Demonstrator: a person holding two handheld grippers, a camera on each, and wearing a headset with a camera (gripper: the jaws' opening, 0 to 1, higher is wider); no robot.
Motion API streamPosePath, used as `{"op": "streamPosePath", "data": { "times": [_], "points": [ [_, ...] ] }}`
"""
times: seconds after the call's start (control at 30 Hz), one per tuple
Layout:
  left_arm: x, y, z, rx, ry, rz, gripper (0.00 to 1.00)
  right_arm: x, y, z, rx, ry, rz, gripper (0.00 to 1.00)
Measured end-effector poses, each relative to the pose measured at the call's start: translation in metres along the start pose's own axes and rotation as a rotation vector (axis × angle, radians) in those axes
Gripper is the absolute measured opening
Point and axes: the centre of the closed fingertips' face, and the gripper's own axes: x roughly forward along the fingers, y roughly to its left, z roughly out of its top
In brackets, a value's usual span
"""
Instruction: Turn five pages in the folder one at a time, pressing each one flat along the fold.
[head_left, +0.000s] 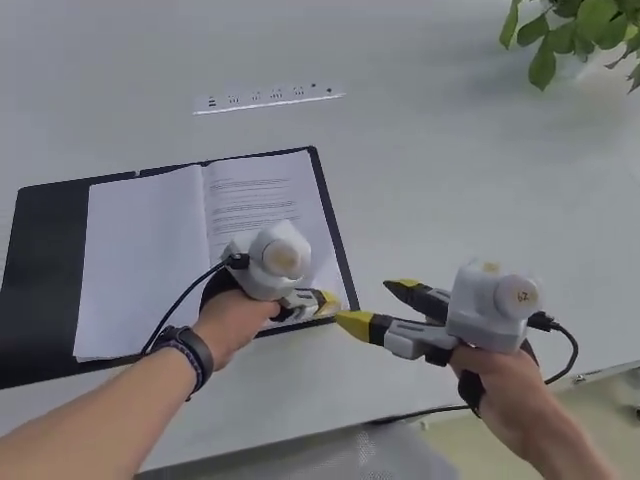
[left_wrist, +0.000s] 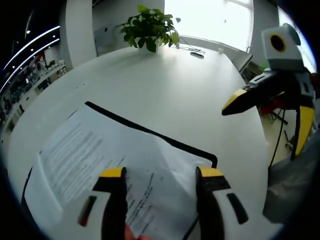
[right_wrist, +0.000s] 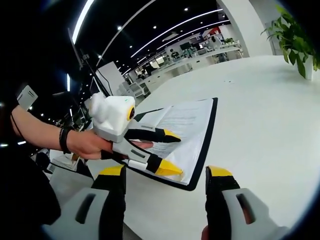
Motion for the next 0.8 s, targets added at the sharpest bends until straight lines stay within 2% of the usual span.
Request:
{"op": "streamPosePath", "data": {
  "times": [0.2,0.3,0.43,0.6,0.8],
  "points": [
    [0.000,0.003,0.001,-0.012,-0.011,-0.009,0.50,0.014,-0.010,0.009,0.021,-0.006,0.002,0.58],
    [0.000,0.004,0.001,-0.015,-0.017,-0.009,0.49,0.024,-0.011,0.020,0.031,-0.024,0.018,0.55],
    [0.000,0.004,0.001,-0.013,-0.018,-0.005,0.49,0.038,-0.012,0.029,0.024,-0.024,0.037,0.54],
    [0.000,0.006,0.002,-0.029,-0.029,-0.003,0.47,0.059,-0.013,0.036,0.020,-0.002,0.066,0.50],
    [0.000,0.006,0.002,-0.042,-0.037,-0.010,0.47,0.075,-0.013,0.037,0.023,0.026,0.093,0.50]
  ]
}}
